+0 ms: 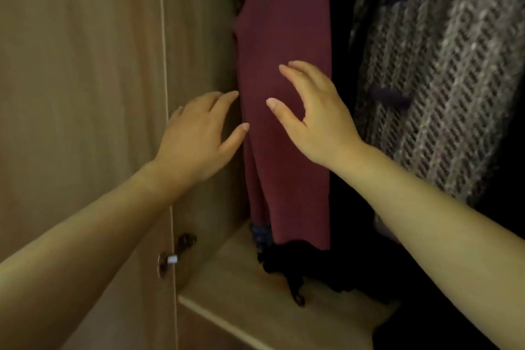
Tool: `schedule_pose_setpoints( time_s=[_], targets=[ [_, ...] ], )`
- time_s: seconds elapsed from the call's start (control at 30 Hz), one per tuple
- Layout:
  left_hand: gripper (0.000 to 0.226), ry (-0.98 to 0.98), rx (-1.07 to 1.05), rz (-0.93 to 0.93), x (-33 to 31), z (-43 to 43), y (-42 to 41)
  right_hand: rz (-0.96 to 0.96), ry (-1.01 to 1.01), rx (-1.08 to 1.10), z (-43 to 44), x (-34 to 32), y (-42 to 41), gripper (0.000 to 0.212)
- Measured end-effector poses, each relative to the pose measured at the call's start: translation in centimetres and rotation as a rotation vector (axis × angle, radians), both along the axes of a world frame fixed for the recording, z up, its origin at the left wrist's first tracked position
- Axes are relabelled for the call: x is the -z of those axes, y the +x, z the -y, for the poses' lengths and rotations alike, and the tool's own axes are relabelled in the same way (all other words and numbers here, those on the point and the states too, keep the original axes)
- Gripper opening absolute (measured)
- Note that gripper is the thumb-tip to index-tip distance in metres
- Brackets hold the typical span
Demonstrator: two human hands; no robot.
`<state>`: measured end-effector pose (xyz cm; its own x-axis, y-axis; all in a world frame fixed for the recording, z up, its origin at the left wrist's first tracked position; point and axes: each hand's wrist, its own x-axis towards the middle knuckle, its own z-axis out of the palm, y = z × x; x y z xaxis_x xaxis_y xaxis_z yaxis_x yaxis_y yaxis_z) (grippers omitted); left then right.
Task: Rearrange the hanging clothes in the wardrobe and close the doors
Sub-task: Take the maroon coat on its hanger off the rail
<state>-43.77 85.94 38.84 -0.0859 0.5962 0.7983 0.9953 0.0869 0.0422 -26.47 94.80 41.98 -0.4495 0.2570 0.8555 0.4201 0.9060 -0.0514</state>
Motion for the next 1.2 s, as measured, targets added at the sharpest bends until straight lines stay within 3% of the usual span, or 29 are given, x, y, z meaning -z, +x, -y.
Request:
schedule_pose_setpoints(
  time_s=[0.2,0.4,0.57,0.7,0.8,0.9,1.07,1.2],
  targets=[
    [0.072,0.165,0.032,-0.009,-10.1,-4.8,-4.0,-0.12,0.305,0.198,-3.4,-12.1,-4.9,0.057],
    [0.055,0.311,0.217,0.131,-17.5,-11.1,-6.8,-0.088,0.336,0.336,-6.6,-23.0,-8.9,0.059],
    [0.056,0.333,0.382,0.116,-20.5,-16.4,-5.9,-0.032,0.356,0.517,-10.7,-24.0,-7.4,0.062],
    [0.062,0.359,0.473,0.114,-22.4,-20.4,-4.8,-0.109,0.429,0.564,-12.3,-24.8,-5.0,0.063],
    [0.058,0.348,0.541,0.128,-22.5,-23.4,-3.1,-0.181,0.504,0.593,-12.1,-28.2,-4.7,0.06],
    [0.061,0.333,0.592,0.156,-21.8,-25.6,-1.1,-0.07,0.504,0.604,-12.5,-32.2,-5.5,0.06],
    [0.08,0.374,0.497,0.109,-22.0,-26.7,-0.4,0.122,0.46,0.786,-16.3,-35.0,-4.1,0.059],
    [0.081,0.543,0.438,0.079,-24.9,-26.7,-1.9,0.119,0.48,0.834,-18.3,-35.4,-2.4,0.059]
  ],
)
